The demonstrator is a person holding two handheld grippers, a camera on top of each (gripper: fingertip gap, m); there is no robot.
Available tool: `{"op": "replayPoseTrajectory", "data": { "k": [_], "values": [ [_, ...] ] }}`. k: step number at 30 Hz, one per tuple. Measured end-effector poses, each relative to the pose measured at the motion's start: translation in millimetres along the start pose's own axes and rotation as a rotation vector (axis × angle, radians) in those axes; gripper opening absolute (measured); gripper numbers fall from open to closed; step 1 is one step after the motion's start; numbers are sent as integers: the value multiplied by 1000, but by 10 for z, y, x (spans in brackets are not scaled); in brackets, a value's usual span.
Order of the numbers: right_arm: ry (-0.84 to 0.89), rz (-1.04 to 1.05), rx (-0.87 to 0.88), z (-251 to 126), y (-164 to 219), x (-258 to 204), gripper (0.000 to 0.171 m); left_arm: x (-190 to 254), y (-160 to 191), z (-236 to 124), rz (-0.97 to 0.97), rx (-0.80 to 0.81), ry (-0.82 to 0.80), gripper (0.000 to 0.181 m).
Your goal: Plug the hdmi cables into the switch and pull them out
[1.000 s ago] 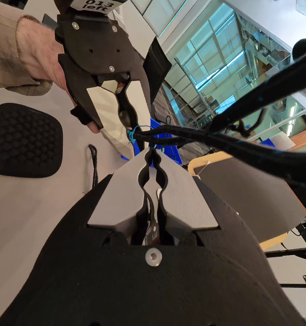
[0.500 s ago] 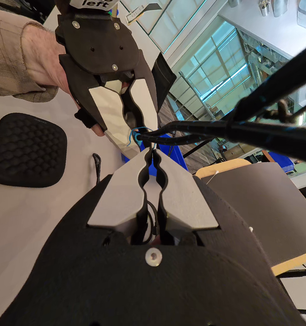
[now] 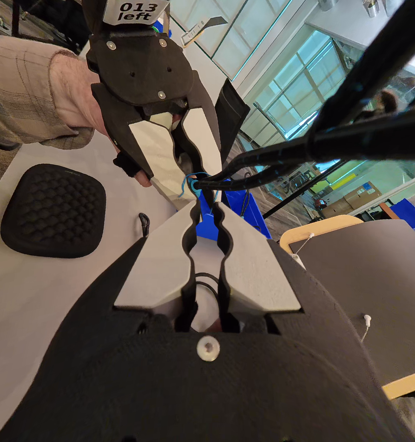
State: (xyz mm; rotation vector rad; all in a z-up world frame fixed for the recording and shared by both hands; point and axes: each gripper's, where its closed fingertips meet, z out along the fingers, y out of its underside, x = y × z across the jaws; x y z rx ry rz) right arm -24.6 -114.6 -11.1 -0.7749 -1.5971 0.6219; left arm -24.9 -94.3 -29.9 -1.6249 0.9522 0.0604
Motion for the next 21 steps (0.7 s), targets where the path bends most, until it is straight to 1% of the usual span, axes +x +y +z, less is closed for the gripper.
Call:
{"op": "replayPoseTrajectory", "data": {
  "k": [12,14,17,21],
  "values": [
    [-121,151,51,-3,-40,-99,30,-21,-15,-4,5,12,-13,14],
    [-140,197,67,5,-63,-112,33,-25,-16,-5,8,11,-17,15],
    [-155,284,85,27,-89,-130,48,-34,-18,-9,9,8,-25,14],
    [-148,440,123,77,-115,-144,52,-64,-23,-21,33,2,-56,14]
  ]
}}
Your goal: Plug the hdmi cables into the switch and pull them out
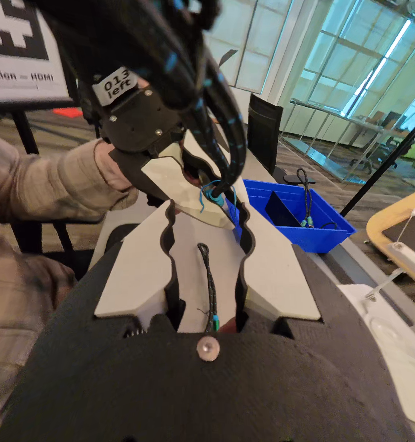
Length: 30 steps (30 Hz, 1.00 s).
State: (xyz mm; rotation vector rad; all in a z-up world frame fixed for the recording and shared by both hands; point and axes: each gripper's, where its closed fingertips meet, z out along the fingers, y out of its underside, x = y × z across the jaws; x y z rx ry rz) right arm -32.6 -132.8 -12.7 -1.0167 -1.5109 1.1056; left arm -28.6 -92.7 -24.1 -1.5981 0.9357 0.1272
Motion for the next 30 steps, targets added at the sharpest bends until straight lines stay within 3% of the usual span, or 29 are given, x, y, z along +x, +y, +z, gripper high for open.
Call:
{"op": "replayPoseTrajectory", "data": {
  "k": [8,21,24,30],
  "values": [
    [-17,255,140,10,-129,-9,52,-22,-23,-16,31,0,-30,14],
    [135,277,158,33,-65,105,39,-61,-14,-8,38,-2,-66,14],
    [133,284,168,29,-80,99,29,-58,-26,-7,30,10,-62,14],
    [131,287,176,4,-83,105,25,-54,-42,-16,36,13,-67,14]
  ]
}}
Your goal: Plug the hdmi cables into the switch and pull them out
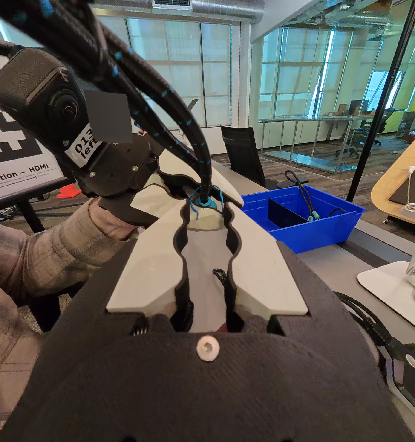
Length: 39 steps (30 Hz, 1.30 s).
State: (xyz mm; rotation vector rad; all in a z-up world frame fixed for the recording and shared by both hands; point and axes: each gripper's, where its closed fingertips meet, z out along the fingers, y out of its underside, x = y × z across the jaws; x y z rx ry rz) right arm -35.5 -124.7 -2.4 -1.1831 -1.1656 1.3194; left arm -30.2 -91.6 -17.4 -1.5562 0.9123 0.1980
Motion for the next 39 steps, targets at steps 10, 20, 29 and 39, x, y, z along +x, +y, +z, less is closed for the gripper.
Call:
{"op": "replayPoseTrajectory", "data": {
  "k": [10,20,29,39],
  "values": [
    [18,-14,4,-40,12,28,12,19,6,15,7,-6,-3,14],
    [29,-48,7,-82,20,39,1,58,1,25,4,-5,13,14],
    [51,-119,5,-125,12,36,0,105,-31,26,-49,14,52,14],
    [107,-374,-104,-189,11,14,0,236,-71,12,-239,59,220,14]
  ]
}}
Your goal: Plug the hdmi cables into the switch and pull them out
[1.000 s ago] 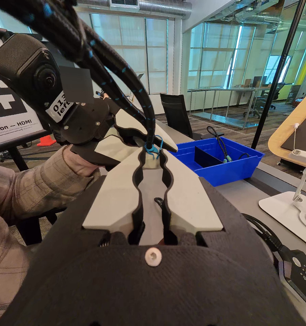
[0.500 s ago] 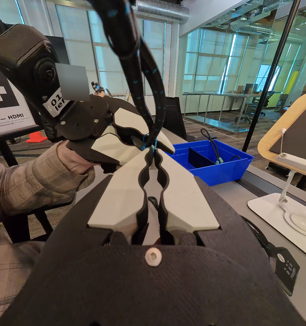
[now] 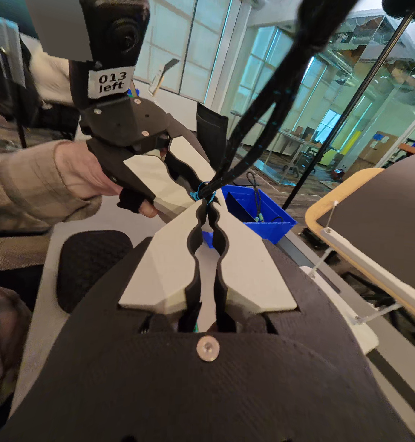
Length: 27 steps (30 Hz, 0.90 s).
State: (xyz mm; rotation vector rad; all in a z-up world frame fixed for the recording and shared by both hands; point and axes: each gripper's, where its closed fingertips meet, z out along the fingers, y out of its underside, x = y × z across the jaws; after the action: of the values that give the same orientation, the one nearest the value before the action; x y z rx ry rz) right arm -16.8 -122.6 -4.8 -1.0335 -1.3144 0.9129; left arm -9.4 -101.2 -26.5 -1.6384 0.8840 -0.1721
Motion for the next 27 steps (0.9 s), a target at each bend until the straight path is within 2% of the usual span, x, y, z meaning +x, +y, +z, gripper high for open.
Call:
{"op": "replayPoseTrajectory", "data": {
  "k": [5,13,20,24,27],
  "values": [
    [35,-158,-68,-36,13,-1,0,69,-8,8,-61,12,66,14],
    [111,-551,-217,-98,83,6,0,204,18,51,-200,30,208,14],
    [188,-1033,-319,-165,154,12,0,341,37,85,-320,35,337,14],
    [214,-1382,-359,-218,183,5,0,446,20,95,-421,61,446,14],
    [175,-1599,-363,-267,215,-21,0,537,14,102,-480,77,531,14]
  ]
}}
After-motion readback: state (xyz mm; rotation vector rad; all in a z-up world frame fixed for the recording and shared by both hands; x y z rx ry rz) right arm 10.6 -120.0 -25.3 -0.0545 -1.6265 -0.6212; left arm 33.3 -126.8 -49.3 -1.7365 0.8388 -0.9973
